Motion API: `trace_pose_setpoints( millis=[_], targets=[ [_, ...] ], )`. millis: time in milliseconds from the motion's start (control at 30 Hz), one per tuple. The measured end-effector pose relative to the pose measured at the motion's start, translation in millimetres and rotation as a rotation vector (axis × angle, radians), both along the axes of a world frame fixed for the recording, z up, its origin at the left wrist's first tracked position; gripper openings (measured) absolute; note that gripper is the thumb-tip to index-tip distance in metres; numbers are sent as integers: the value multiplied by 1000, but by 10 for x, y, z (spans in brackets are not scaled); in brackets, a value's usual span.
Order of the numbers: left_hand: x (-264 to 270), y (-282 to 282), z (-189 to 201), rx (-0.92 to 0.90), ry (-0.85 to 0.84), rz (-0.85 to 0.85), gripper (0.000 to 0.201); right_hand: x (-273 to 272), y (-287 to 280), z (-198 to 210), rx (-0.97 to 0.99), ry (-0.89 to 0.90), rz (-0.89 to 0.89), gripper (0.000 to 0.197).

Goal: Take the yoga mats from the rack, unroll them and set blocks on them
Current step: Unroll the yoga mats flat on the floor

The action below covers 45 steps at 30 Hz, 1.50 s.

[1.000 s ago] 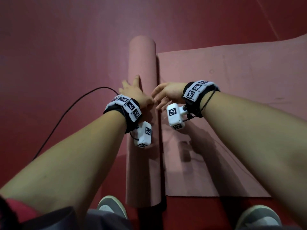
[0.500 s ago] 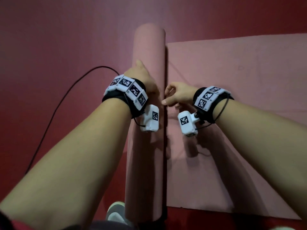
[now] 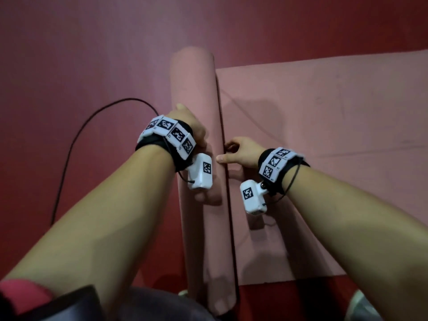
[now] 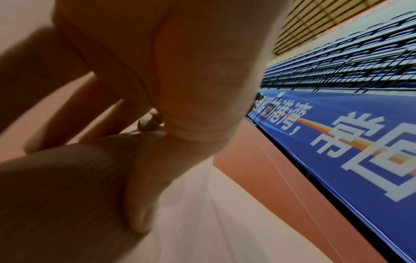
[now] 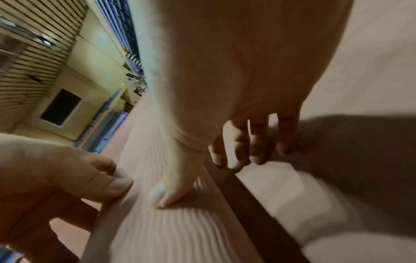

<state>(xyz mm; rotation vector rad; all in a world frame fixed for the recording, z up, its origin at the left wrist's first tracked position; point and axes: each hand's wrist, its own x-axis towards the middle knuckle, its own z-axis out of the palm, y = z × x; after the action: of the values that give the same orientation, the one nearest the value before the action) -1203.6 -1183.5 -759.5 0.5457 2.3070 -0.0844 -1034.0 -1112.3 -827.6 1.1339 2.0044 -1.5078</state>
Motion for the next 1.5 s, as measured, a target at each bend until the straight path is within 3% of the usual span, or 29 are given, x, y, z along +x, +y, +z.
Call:
trace_pose_setpoints(
  millis=[100,200,267,433,500,600,667,733,833,933,1067,1267,1367,1500],
  targets=[
    [-57,-109,10,17,-57,50,93,29,-219,61,-33,-68,-165,75],
    [-117,-196,1,63,-97,87,107,36,-380,53,-373,-153,-408,80],
    [-142,-195,-23,73,-110,91,112,29,-351,-65,-474,-190,-466,81],
    [-218,-239,-49,97,-123,135,93,-120,-331,-131,-721,-200,-550,95],
    [-204,-358,-29,133,-101,168,90,-163,-406,-59,-659,-178,-613,91],
    [-47,-618,11,215,103,87,77,-152,-536,9,-419,-134,-652,93],
    [125,-777,36,286,240,2,62,-136,-622,51,-351,-99,-641,99],
    [316,-915,56,288,243,-24,48,-111,-713,20,-311,-65,-662,110],
    [603,-1069,121,192,126,-9,64,-77,-768,-71,-242,-59,-637,112],
    [772,-1175,180,126,52,-70,84,-27,-753,88,-279,-66,-595,107],
    [752,-1290,125,135,10,-161,104,-26,-741,106,-377,-69,-560,123],
    [683,-1397,-105,343,64,-174,103,-21,-686,-247,-271,-67,-507,92],
    [540,-1587,-231,422,48,-237,109,-30,-905,-53,-209,-35,-554,75],
    [230,-1840,-299,508,-57,-196,110,-242,-1266,226,-219,-18,-621,44]
  ],
)
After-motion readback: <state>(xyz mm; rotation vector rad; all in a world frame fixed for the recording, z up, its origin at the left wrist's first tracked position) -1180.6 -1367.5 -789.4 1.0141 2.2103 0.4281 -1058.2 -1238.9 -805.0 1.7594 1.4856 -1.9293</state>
